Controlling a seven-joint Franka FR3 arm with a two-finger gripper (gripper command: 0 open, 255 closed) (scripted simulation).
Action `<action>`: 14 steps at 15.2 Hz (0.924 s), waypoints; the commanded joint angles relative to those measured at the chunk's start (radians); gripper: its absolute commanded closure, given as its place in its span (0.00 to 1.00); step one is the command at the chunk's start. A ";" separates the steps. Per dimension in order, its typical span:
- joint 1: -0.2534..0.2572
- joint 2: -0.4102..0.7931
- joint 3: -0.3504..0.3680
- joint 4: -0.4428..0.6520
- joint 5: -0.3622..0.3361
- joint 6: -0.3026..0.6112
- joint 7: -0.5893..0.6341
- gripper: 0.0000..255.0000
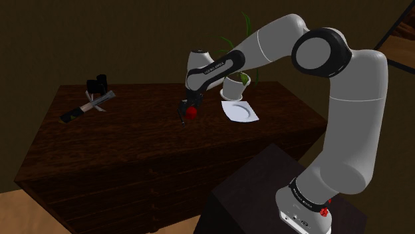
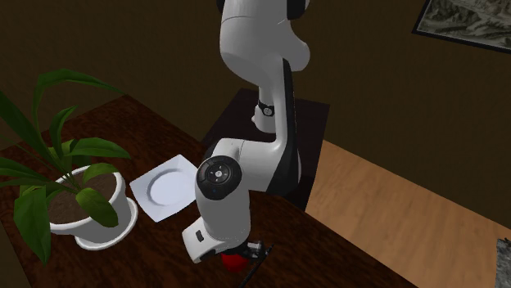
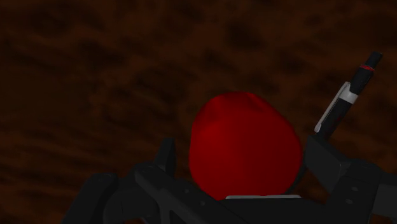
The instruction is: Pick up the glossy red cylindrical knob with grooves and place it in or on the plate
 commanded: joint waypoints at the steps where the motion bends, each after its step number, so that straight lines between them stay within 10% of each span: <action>1: 0.000 0.000 0.000 0.000 0.000 0.000 0.000 0.00; 2: 0.000 0.000 0.000 0.000 0.000 0.000 0.000 0.00; 3: 0.000 0.000 0.000 0.000 0.000 0.000 0.000 1.00; 14: -0.001 -0.018 0.002 0.001 0.002 -0.019 -0.001 1.00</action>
